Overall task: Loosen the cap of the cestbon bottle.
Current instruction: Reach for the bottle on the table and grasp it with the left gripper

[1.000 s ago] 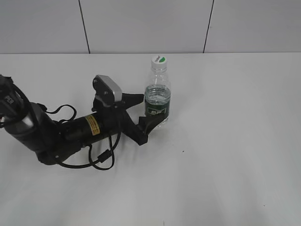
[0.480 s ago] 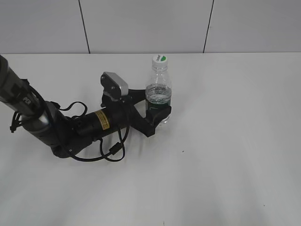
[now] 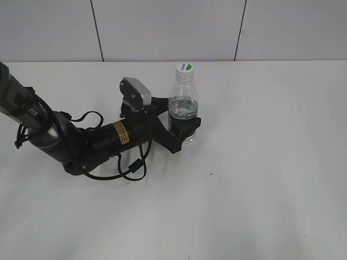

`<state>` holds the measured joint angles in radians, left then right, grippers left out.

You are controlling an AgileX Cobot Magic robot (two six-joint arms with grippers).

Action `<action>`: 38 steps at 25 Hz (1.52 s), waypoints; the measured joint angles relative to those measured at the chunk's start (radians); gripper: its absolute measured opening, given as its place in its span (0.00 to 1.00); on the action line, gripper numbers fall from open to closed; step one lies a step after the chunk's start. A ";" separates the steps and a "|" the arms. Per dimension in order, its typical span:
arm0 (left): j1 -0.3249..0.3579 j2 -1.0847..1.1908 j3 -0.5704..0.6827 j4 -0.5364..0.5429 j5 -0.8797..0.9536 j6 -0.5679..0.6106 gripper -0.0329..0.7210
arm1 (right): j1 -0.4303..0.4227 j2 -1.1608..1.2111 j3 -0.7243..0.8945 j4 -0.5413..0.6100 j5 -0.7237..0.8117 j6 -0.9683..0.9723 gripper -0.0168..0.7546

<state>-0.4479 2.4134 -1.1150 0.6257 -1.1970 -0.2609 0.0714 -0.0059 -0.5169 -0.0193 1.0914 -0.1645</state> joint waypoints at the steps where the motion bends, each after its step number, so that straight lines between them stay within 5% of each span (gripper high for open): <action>1: 0.000 0.000 -0.001 0.003 0.006 -0.001 0.79 | 0.000 0.000 0.000 0.000 0.000 0.000 0.79; 30: -0.046 0.015 -0.053 -0.042 0.126 -0.004 0.79 | 0.000 0.000 0.000 0.000 0.000 0.000 0.79; 38: -0.046 0.015 -0.053 -0.047 0.074 -0.004 0.63 | 0.000 0.000 0.000 0.000 0.000 0.000 0.79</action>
<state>-0.4937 2.4282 -1.1681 0.5791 -1.1234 -0.2652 0.0714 -0.0059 -0.5169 -0.0193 1.0914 -0.1645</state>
